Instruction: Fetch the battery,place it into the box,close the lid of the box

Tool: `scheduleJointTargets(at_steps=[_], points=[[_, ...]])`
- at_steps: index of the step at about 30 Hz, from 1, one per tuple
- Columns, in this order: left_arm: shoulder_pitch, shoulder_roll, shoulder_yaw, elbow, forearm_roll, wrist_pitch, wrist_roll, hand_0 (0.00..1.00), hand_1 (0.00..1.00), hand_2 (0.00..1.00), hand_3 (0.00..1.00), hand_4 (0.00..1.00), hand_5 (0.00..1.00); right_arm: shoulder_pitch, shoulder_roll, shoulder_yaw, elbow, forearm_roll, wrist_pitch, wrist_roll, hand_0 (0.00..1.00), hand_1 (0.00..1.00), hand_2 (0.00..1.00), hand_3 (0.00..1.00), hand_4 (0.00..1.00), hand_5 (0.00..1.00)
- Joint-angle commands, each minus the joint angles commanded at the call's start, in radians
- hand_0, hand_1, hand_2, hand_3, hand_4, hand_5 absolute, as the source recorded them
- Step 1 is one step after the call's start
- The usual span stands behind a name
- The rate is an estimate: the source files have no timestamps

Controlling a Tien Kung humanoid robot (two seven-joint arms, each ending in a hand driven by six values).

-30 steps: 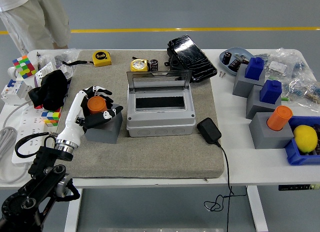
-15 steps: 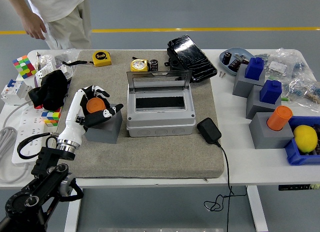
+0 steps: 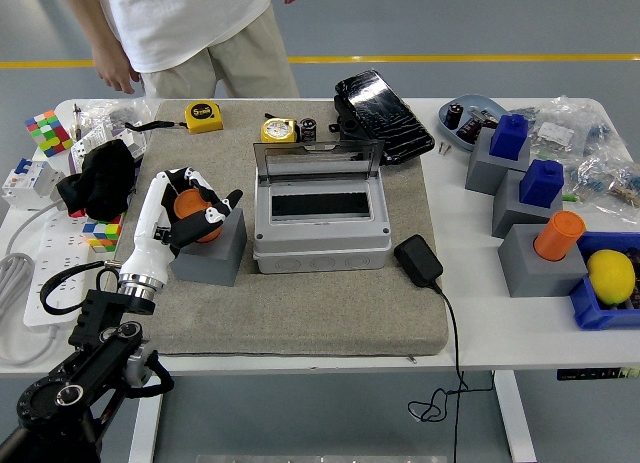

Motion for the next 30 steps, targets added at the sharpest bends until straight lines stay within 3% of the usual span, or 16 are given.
scheduleJointTargets(at_steps=[9,12,16,19,20,24,30], points=[[-0.006,0.033,0.022,-0.154,0.136,-0.002,0.127,0.07,0.065,0.098,0.203,0.797,0.002,-0.001,0.001,0.006,0.0,-0.002,-0.003,0.003,0.606,0.653,0.673,0.582,0.977,0.563],[-0.036,0.057,0.074,-0.229,0.228,0.015,0.201,0.07,0.065,0.098,0.203,0.797,0.002,-0.002,0.002,0.005,0.0,-0.003,-0.004,0.004,0.606,0.653,0.673,0.582,0.977,0.563],[-0.101,0.077,0.157,-0.278,0.349,0.012,0.303,0.072,0.067,0.101,0.212,0.825,0.002,0.0,0.002,0.002,0.0,-0.001,-0.005,0.005,0.604,0.652,0.673,0.582,0.977,0.565],[-0.159,0.077,0.222,-0.268,0.405,0.011,0.354,0.072,0.067,0.101,0.212,0.825,0.002,0.001,0.002,0.001,0.0,0.001,-0.005,0.004,0.604,0.652,0.673,0.582,0.977,0.565],[-0.187,0.072,0.249,-0.252,0.431,0.011,0.374,0.075,0.071,0.104,0.22,0.882,0.002,0.002,0.002,-0.002,0.0,0.003,-0.005,0.005,0.605,0.651,0.673,0.581,0.976,0.563],[-0.262,0.052,0.322,-0.206,0.494,0.006,0.415,0.075,0.071,0.104,0.22,0.882,0.002,0.003,0.001,-0.006,0.0,0.009,-0.006,0.006,0.605,0.651,0.673,0.581,0.976,0.563],[-0.327,0.02,0.389,-0.139,0.579,0.004,0.448,0.078,0.072,0.103,0.224,0.899,0.002,0.004,0.001,-0.009,0.0,0.013,-0.006,0.005,0.605,0.651,0.671,0.579,0.976,0.562]])
